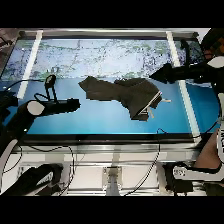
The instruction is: Fold the clothes and pants, and hang the long-sleeved shirts on hangers.
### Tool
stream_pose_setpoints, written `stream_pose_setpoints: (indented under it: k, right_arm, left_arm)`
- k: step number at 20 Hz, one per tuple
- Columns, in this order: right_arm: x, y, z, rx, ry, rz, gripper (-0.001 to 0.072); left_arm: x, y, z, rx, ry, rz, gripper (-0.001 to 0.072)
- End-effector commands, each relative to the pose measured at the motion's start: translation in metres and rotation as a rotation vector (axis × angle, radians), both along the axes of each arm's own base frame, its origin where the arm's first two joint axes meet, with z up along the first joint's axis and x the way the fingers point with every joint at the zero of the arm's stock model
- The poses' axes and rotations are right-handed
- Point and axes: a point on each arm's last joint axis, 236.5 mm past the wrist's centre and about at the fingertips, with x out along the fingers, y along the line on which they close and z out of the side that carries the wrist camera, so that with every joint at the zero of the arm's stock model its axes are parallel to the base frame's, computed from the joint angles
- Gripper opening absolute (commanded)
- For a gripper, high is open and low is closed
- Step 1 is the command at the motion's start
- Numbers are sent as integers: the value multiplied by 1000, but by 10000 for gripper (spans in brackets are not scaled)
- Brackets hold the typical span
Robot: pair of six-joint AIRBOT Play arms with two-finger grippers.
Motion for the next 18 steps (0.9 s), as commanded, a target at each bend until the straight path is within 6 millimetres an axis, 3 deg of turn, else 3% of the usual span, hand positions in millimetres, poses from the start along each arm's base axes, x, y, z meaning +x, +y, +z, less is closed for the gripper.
stream_pose_setpoints:
  k: [1,4,5,6,7,8,9,18]
  right_arm:
    - [-3,6,2,172,13,-22,12]
    - [0,-1,-11,145,41,-61,17]
    - [4,-3,-11,142,41,-81,42]
    - [9,-5,-12,144,52,-109,161]
    - [13,-7,-13,146,62,-133,365]
    - [17,-9,-13,142,55,-151,530]
    - [20,-11,-14,138,49,-165,574]
    - [25,-14,-14,134,41,-189,574]
  left_arm:
    - [18,-10,-20,-123,34,32,3]
    - [36,-4,-40,-143,57,119,14]
    - [42,-1,-46,-151,62,150,82]
    - [48,3,-51,-151,59,183,285]
    - [54,7,-56,-150,56,216,508]
    - [60,11,-60,-152,54,248,546]
    - [64,14,-64,-156,54,276,546]
    - [95,0,-96,-225,152,317,542]
